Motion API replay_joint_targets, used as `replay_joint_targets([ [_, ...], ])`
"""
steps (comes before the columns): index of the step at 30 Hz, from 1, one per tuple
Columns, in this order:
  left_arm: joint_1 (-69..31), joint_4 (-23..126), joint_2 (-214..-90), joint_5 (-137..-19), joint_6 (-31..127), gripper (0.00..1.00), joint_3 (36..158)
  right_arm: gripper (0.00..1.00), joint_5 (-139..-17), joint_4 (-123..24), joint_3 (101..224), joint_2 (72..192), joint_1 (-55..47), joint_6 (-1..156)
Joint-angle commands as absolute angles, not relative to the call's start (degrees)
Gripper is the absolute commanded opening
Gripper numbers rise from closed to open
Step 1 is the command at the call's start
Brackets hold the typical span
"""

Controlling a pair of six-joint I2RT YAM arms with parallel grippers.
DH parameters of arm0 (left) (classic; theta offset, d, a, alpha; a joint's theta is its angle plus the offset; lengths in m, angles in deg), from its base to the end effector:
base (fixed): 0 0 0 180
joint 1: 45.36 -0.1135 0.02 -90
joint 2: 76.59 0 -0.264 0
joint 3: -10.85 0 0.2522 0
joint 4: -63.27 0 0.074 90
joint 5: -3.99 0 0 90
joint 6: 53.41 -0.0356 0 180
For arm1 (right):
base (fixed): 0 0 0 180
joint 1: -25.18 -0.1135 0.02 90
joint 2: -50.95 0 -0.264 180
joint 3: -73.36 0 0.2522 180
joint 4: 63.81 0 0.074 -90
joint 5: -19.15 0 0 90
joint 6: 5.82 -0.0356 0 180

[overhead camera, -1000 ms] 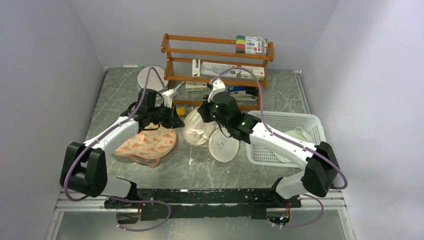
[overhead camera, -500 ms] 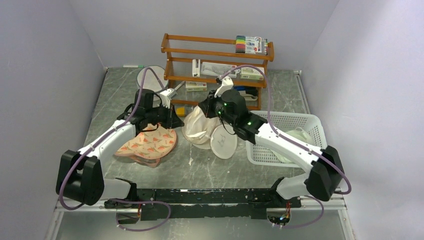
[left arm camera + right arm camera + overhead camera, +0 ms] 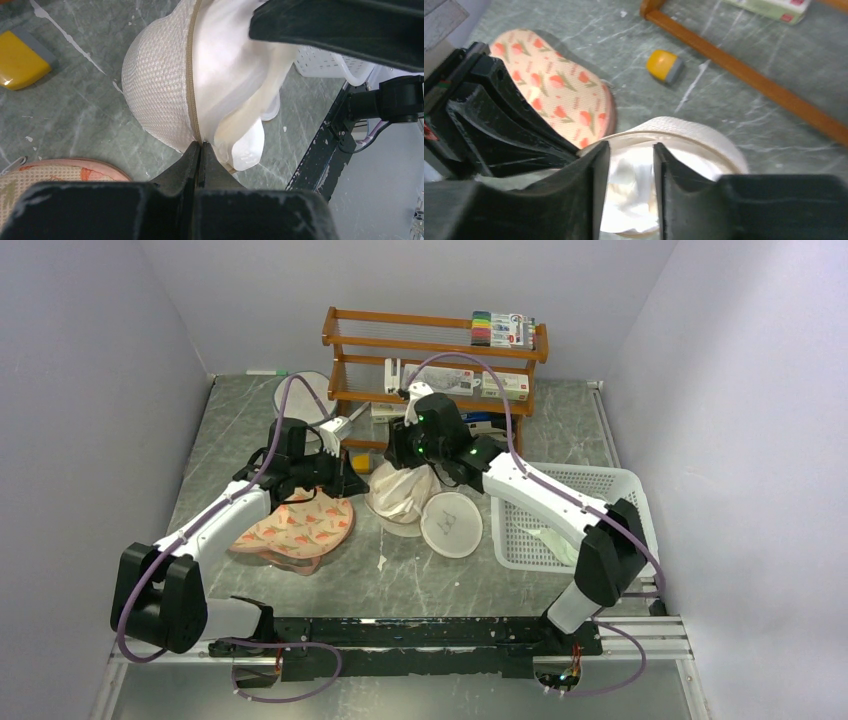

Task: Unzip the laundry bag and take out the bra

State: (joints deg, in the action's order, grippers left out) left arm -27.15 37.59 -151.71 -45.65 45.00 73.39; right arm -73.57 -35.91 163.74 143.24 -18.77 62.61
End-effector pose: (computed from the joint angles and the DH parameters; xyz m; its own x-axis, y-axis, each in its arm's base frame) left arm 0.2566 -0.1087 0.2511 -0.6874 0.1088 -0.7181 0.6274 0.5872 -0.5115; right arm 0.2707 0.2633 0.3144 -0.5986 -0.0670 -0.7982 -0.5407 0.7690 0.3409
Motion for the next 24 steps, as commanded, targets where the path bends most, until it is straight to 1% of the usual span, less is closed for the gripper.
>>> replay_joint_targets([
  [1, -26.9, 39.0, -151.6, -44.0, 44.3, 0.07, 73.2, 0.46, -64.8, -27.0, 167.0, 140.3, -19.3, 70.0],
  [2, -26.9, 38.8, -151.7, -44.1, 44.3, 0.07, 73.3, 0.51, -62.9, -25.9, 167.0, 139.5, -19.9, 71.2],
  [5, -26.9, 38.3, -152.0, -44.7, 44.2, 0.07, 73.5, 0.62, -59.0, -23.5, 165.7, 136.6, -24.1, 75.3],
  [8, -27.0, 38.5, -152.1, -44.7, 44.3, 0.07, 73.5, 0.69, -51.8, -20.5, 163.6, 135.1, -31.2, 77.3],
  [9, -26.9, 38.6, -152.2, -44.7, 44.4, 0.07, 73.6, 0.7, -49.4, -19.3, 163.4, 135.2, -33.4, 77.1],
  [12, -26.9, 38.5, -152.6, -44.5, 44.4, 0.07, 73.6, 0.7, -45.2, -16.3, 163.3, 136.2, -38.0, 74.2],
  [14, -26.9, 38.6, -152.7, -44.6, 44.3, 0.07, 73.6, 0.67, -44.5, -17.7, 161.8, 136.2, -39.3, 70.9],
  [16, -26.9, 38.7, -152.5, -44.7, 44.4, 0.07, 73.5, 0.63, -43.3, -20.5, 160.2, 135.8, -39.4, 64.8],
  [18, -26.9, 38.7, -152.5, -44.7, 44.4, 0.07, 73.4, 0.62, -42.1, -24.5, 158.6, 135.5, -39.3, 55.5],
  [22, -26.9, 38.5, -152.6, -44.4, 44.4, 0.07, 73.5, 0.59, -42.4, -34.5, 155.5, 136.3, -39.3, 45.0],
  [24, -26.9, 38.5, -152.3, -44.5, 44.4, 0.07, 73.4, 0.57, -38.3, -32.5, 155.8, 137.3, -39.3, 38.3],
])
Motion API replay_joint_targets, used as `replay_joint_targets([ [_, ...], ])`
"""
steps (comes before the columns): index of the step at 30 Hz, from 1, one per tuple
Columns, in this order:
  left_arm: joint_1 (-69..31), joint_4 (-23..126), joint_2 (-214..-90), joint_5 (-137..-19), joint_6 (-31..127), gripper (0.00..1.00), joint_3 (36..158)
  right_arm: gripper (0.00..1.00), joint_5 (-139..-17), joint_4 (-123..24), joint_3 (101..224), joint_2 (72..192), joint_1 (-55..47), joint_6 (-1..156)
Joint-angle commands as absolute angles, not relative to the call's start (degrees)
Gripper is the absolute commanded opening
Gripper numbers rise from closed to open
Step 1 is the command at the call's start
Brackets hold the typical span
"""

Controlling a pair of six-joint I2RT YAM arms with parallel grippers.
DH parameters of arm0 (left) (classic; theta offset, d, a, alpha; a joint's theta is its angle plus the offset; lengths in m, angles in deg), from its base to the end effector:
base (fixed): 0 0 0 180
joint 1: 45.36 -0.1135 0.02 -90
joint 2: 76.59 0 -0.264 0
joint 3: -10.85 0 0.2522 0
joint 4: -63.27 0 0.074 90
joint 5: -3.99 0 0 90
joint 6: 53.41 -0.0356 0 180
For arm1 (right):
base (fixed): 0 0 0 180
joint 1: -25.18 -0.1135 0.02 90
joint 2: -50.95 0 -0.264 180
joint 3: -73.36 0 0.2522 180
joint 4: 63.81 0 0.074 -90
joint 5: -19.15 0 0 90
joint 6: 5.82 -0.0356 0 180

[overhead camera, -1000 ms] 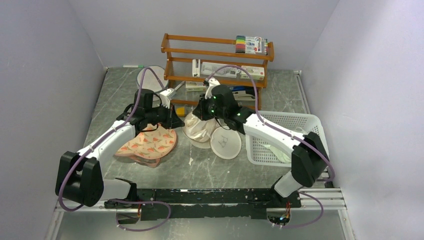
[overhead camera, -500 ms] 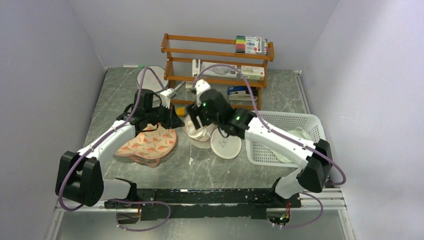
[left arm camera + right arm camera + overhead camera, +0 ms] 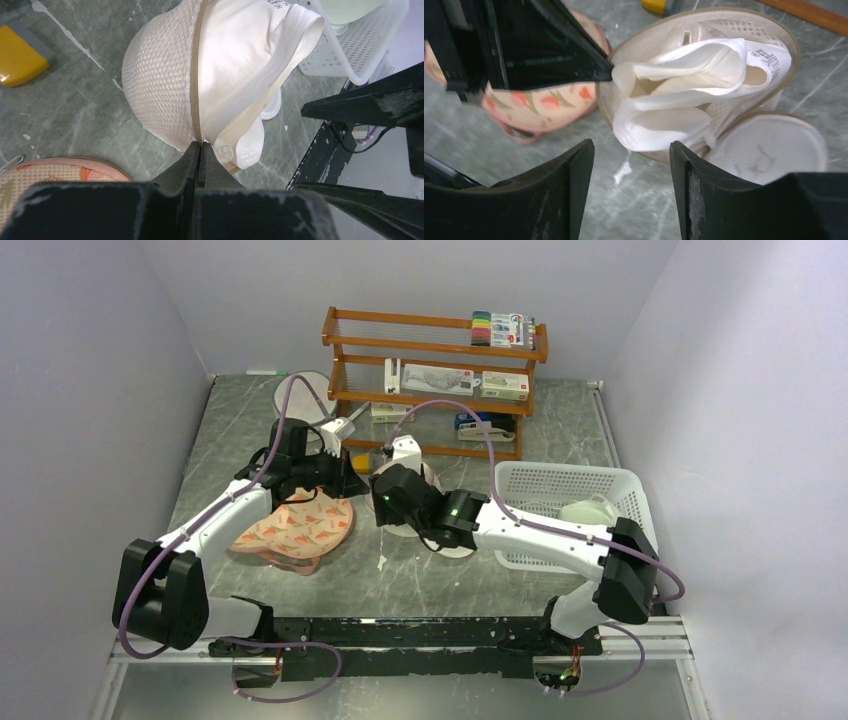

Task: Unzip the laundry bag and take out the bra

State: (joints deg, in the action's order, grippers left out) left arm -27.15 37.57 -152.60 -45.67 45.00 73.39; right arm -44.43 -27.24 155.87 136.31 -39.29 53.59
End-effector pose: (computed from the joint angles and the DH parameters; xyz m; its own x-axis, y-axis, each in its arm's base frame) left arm 0.2586 -0.1093 0.2470 -0.6981 0.1123 -0.7071 0.6195 0.5900 -0.5179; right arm 0.1575 0.2931 0.2969 -0.5714 -0.1390 -0.8088 -0.4289 0.8908 0.1499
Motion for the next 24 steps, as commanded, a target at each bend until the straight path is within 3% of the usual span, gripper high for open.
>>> replay_joint_targets([
  [1, -26.9, 38.5, -152.1, -44.5, 44.4, 0.07, 73.3, 0.53, -34.9, -31.2, 155.6, 137.5, -39.3, 34.4],
  [8, -26.9, 38.5, -152.0, -44.2, 44.5, 0.07, 73.4, 0.45, -30.9, -39.0, 147.6, 135.2, -37.5, 24.0],
  [24, -26.9, 38.7, -152.2, -44.1, 44.6, 0.07, 73.4, 0.61, -35.8, -44.2, 146.5, 138.0, -34.1, 25.0],
])
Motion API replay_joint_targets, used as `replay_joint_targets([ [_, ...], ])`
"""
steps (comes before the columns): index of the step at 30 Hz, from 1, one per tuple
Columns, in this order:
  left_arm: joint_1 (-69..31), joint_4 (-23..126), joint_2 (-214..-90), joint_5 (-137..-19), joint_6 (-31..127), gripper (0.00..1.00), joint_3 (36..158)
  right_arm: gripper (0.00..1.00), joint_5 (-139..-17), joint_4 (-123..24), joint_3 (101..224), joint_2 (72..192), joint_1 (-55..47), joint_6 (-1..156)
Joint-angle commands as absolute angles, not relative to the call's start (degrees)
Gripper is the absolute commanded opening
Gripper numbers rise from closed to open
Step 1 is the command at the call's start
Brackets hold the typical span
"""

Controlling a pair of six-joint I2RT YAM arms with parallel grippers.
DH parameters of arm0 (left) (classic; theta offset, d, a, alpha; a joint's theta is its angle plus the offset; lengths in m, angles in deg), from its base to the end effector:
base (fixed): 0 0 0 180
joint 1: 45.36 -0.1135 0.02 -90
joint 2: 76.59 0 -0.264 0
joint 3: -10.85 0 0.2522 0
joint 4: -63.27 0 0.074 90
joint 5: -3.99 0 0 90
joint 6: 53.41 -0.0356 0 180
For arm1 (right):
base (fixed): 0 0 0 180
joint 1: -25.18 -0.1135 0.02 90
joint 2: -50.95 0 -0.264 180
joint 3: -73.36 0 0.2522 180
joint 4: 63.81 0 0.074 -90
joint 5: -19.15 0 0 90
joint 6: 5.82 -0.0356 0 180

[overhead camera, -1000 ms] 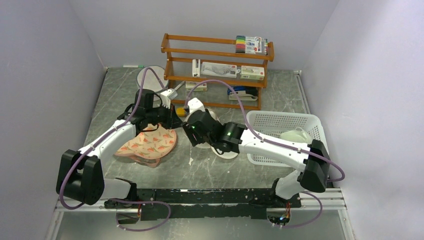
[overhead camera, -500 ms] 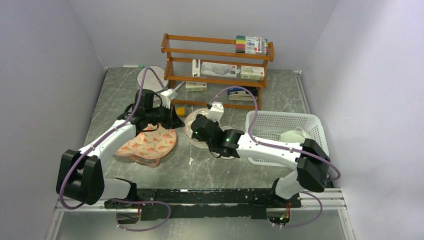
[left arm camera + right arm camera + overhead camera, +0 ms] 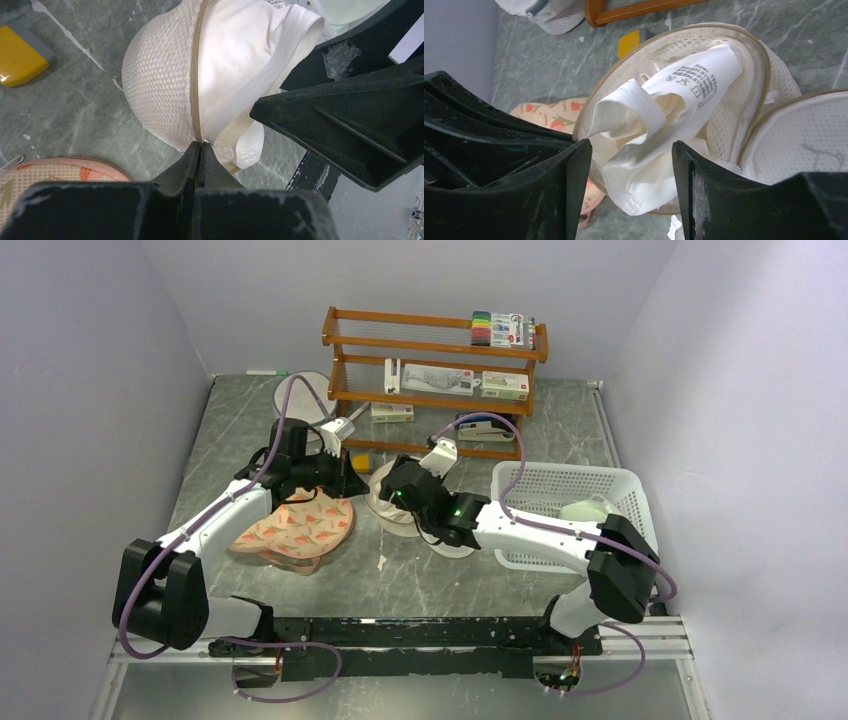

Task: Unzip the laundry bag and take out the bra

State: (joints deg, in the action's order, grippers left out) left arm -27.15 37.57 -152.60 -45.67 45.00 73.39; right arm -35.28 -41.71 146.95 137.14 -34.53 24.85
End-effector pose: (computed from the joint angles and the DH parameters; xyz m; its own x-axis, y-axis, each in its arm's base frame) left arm 0.2586 -0.1093 0.2470 -0.6981 0.1123 -0.7071 0.6195 0.5900 -0.5179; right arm 0.1860 0.2773 0.2633 -0.5431 0.4573 -0.7042 0.0117 0.8427 0.5382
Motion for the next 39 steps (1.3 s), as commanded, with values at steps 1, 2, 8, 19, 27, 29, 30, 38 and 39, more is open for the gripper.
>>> replay_joint_targets([
  [1, -26.9, 38.6, -152.3, -44.1, 44.5, 0.07, 73.4, 0.6, -35.7, -43.5, 146.7, 138.4, -33.9, 24.1],
  [2, -26.9, 38.6, -152.3, -44.1, 44.5, 0.07, 73.4, 0.58, -35.5, -43.0, 146.7, 138.7, -33.8, 23.2],
  [8, -26.9, 38.6, -152.1, -44.3, 44.5, 0.07, 73.2, 0.47, -37.0, -43.3, 145.3, 139.5, -33.6, 21.6],
  [19, -26.9, 38.7, -152.2, -44.1, 44.6, 0.07, 73.4, 0.01, -37.6, -42.5, 146.8, 137.6, -33.6, 28.1],
  [27, -26.9, 38.6, -152.3, -44.2, 44.5, 0.07, 73.5, 0.0, -46.4, -45.4, 146.8, 131.4, -33.7, 43.1],
  [29, -26.9, 38.5, -152.3, -44.2, 44.4, 0.07, 73.5, 0.0, -47.5, -44.1, 147.2, 130.4, -33.6, 44.5],
  [30, -26.9, 38.5, -152.3, -44.3, 44.5, 0.07, 73.4, 0.0, -47.7, -43.7, 147.2, 130.0, -33.6, 45.0],
  [38, -26.9, 38.6, -152.6, -44.2, 44.6, 0.07, 73.5, 0.0, -51.3, -50.9, 142.7, 124.3, -33.5, 49.1],
  [39, -26.9, 38.6, -152.7, -44.2, 44.5, 0.07, 73.5, 0.0, -51.3, -51.7, 142.7, 123.8, -33.5, 50.1],
])
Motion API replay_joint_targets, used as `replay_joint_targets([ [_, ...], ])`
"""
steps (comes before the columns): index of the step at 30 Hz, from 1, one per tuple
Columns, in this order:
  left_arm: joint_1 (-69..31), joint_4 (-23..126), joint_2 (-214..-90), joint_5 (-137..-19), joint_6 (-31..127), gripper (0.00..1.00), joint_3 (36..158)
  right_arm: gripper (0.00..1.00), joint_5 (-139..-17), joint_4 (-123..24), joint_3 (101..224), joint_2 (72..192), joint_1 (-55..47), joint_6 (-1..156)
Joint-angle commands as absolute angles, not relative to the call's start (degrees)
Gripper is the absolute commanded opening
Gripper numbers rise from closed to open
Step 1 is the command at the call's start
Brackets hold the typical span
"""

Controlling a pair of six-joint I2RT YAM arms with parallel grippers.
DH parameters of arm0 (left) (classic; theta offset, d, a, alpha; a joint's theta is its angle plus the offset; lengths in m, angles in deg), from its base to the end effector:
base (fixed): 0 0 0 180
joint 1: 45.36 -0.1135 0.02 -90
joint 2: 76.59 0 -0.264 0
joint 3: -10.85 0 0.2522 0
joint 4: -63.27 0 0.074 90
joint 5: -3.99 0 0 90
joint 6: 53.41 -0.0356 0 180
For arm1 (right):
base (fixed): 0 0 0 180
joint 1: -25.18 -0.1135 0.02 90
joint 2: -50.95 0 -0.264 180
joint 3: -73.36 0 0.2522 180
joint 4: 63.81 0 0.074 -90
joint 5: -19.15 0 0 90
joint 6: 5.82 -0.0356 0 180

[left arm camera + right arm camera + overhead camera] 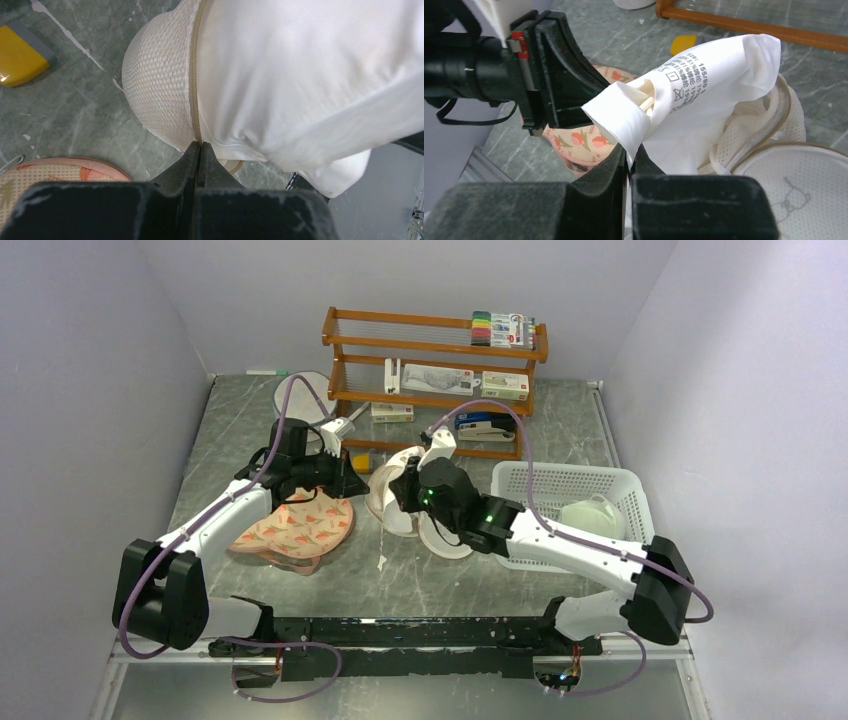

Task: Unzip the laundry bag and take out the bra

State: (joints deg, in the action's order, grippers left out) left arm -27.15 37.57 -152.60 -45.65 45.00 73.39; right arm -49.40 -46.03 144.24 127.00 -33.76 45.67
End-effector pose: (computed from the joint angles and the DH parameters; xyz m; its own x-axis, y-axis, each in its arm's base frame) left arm 0.2586 -0.1094 0.2470 -0.6981 0.1123 -0.7071 0.6196 0.5897 -0.5180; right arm 0.1691 0.2556 0.3052 -0.5457 0.2172 -0.8093 -0.3627 0.8095 0.4618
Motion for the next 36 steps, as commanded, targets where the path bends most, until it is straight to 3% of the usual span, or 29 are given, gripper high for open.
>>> replay_joint_targets([
  [1, -26.9, 38.6, -152.7, -44.2, 44.5, 0.07, 73.5, 0.0, -51.3, -52.1, 142.8, 123.1, -33.5, 50.9],
  [28, -26.9, 38.6, -152.9, -44.1, 44.6, 0.07, 73.4, 0.0, -45.0, -60.1, 149.6, 108.4, -33.6, 83.9],
  [36, -26.8, 38.4, -152.7, -44.3, 44.6, 0.07, 73.5, 0.0, -31.4, -49.6, 150.9, 102.5, -33.5, 93.4],
])
